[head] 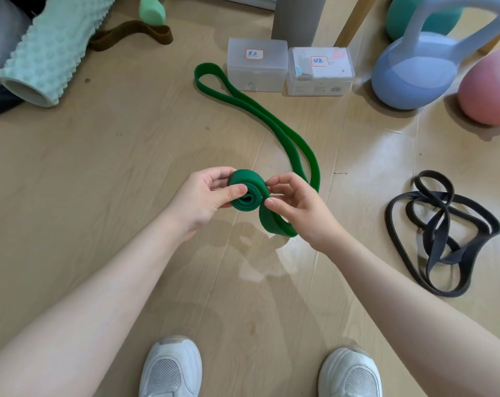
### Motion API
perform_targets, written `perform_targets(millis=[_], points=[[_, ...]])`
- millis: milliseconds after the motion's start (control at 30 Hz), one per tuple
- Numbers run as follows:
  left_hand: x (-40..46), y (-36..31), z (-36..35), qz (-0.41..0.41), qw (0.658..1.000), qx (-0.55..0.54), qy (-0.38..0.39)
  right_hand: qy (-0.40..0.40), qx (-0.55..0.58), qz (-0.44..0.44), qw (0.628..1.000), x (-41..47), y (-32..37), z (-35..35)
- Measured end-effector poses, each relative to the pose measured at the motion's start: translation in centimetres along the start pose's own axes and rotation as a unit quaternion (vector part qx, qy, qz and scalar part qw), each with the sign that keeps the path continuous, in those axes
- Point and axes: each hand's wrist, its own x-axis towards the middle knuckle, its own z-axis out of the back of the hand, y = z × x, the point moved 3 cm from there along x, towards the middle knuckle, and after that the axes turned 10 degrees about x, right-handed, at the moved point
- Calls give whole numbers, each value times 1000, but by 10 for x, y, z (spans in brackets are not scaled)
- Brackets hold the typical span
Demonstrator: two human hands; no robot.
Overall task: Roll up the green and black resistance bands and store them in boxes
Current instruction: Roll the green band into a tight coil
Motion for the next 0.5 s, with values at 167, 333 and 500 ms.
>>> perform_targets(millis=[167,333,500], points=[[0,-6,-1,-7,1000,-15,9,48,-26,10,998,-1,18,10],[4,0,-9,42,995,-93,-10,-19,30,0,999,-4,10,1],[4,14,-22,102,969,-218,-48,-98,101,-43,989,1,-1,-13]])
